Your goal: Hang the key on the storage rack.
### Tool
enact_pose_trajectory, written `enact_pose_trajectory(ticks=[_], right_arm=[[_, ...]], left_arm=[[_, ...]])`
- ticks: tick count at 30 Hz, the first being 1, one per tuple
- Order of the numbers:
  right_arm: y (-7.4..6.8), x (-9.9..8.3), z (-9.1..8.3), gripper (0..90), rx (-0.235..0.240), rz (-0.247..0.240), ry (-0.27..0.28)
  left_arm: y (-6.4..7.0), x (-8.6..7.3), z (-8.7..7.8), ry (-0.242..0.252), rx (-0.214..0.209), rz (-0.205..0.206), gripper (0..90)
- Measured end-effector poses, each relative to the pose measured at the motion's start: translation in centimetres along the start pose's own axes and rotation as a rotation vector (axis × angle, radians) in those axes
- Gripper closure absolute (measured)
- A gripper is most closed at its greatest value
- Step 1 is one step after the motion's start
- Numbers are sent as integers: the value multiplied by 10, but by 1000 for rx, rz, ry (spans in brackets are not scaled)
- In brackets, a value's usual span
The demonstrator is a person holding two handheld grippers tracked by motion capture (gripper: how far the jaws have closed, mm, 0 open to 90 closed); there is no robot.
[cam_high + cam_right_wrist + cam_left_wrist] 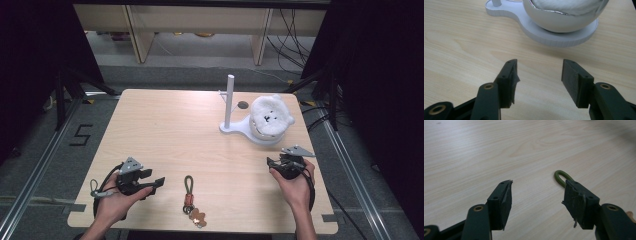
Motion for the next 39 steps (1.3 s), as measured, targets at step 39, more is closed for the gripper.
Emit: enact_pose_trajectory(ticks=[39], right_arm=[[-1, -9, 3, 451, 15, 16, -52]], left_arm=[[76, -11, 52, -562, -120, -33, 385]])
Point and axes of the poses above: each handheld gripper's, and its own axes: z roughly forward along the jaws, x roughly out of its top, y roughly to its right, the point moved 9 cm from there along z, roughly forward along the jaws, and after that the axes turned 5 degrees about -y, right-handed, at the moved point
